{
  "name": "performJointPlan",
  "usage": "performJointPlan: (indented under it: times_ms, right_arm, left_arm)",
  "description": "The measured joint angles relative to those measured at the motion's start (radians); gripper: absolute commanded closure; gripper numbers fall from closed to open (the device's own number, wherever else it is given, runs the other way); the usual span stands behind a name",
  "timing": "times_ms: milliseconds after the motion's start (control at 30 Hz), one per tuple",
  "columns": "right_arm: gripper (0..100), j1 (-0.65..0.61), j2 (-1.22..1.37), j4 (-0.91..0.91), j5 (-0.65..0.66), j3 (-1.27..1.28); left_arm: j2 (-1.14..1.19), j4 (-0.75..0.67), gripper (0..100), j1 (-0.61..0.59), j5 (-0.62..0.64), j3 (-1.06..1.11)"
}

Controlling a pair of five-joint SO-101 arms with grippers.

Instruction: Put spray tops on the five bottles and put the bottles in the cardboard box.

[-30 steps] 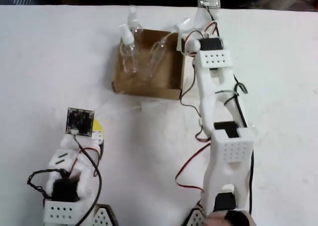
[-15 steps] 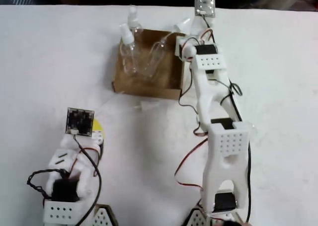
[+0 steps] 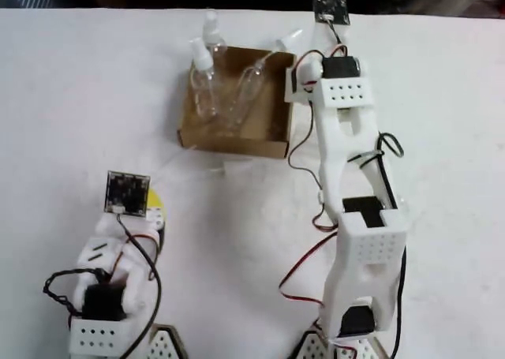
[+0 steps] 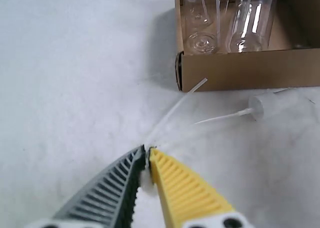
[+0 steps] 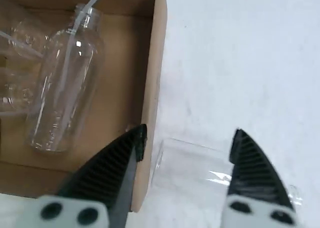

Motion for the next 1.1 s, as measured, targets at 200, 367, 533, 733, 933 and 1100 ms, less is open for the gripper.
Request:
performJointPlan:
  times_ms: [200,367,533,733,933,1100]
  right_arm:
    - [87.5,0.000,0.000,0.034,0.000,0.000]
    - [87.5,0.000,0.000,0.110,0.002,0.000]
    - [87.8,0.000,-0.012,0.184,0.129,0.000]
    - [87.9,-0.006,-0.078,0.281,0.144,0.000]
    - [92.2,-0.046,-0.110,0.362,0.144,0.000]
    - [93.8,-0.064,-0.110,0.367,0.147,0.000]
  left_arm:
    - [0.000,-0.002,98,0.000,0.000,0.000]
    - [0.000,-0.002,98,0.000,0.000,0.000]
    - [0.000,-0.002,98,0.000,0.000,0.000]
    - [0.000,-0.002,98,0.000,0.000,0.000]
    - [0.000,-0.002,98,0.000,0.000,0.000]
    - [0.000,-0.002,98,0.000,0.000,0.000]
